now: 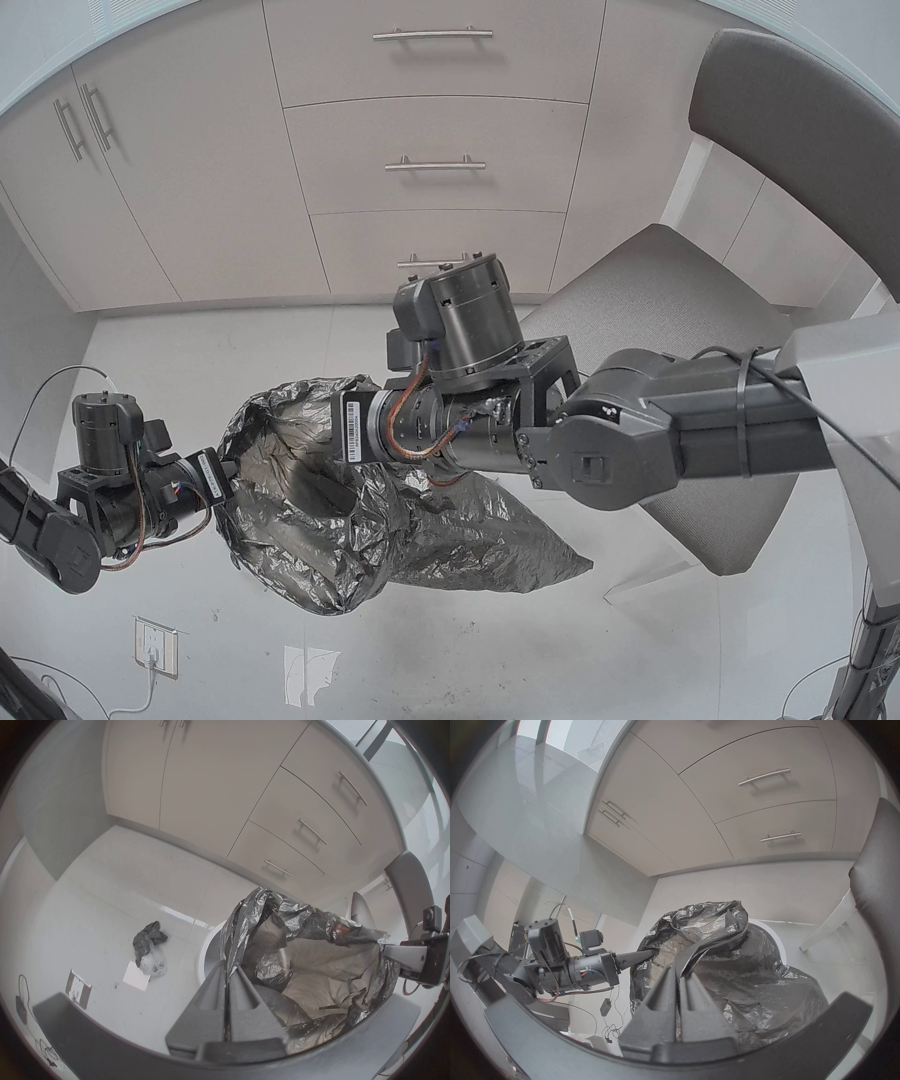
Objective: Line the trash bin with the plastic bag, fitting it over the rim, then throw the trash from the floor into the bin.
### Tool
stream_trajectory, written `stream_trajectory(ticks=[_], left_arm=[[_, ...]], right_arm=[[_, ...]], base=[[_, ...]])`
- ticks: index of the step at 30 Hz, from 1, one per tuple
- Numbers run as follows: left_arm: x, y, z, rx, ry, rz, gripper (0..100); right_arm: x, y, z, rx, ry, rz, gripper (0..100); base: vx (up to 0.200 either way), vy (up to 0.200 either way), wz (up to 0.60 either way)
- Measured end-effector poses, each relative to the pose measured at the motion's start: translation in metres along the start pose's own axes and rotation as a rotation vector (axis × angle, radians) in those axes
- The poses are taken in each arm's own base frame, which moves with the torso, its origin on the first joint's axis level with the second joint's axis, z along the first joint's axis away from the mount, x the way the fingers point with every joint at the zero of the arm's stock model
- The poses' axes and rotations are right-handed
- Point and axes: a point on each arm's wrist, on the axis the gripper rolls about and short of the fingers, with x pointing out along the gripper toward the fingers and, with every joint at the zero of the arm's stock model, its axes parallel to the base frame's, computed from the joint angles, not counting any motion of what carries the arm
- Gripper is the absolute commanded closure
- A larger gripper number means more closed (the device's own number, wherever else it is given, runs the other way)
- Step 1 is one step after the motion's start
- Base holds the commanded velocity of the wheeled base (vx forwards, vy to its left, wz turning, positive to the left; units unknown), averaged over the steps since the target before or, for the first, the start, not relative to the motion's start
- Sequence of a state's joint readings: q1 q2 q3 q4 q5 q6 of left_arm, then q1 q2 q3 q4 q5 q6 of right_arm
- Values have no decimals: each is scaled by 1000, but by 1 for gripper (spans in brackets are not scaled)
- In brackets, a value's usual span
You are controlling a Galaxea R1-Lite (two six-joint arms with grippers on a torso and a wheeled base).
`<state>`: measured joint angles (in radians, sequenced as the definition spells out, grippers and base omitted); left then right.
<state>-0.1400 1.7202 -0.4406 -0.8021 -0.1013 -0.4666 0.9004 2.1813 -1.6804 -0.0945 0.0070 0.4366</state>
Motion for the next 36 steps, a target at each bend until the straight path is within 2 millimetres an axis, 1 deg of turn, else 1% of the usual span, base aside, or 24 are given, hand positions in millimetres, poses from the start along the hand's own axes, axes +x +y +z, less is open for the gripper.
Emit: stream_trajectory(ticks=[4,8,13,20,28,36], left_arm=[[10,-3,8,13,-19,-8,100],[21,-2,14,14,-26,-2,100],[39,3,16,15,-16,15,100],[65,9,19,13,-31,18,100],[92,14,16,15,-45,11,100],[113,20,8,13,-31,18,100]], right_arm=[[8,-7,0,-7,-14,-36,100],[20,-11,2,-4,-53,-95,100],[37,-17,0,2,-83,-149,100],[56,-34,-5,11,-97,-219,100],[68,-52,-9,21,-95,-260,100],[78,-60,-16,21,-83,-274,100]], base=[[0,0,0],[0,0,0],[0,0,0],[0,0,0],[0,0,0],[0,0,0]])
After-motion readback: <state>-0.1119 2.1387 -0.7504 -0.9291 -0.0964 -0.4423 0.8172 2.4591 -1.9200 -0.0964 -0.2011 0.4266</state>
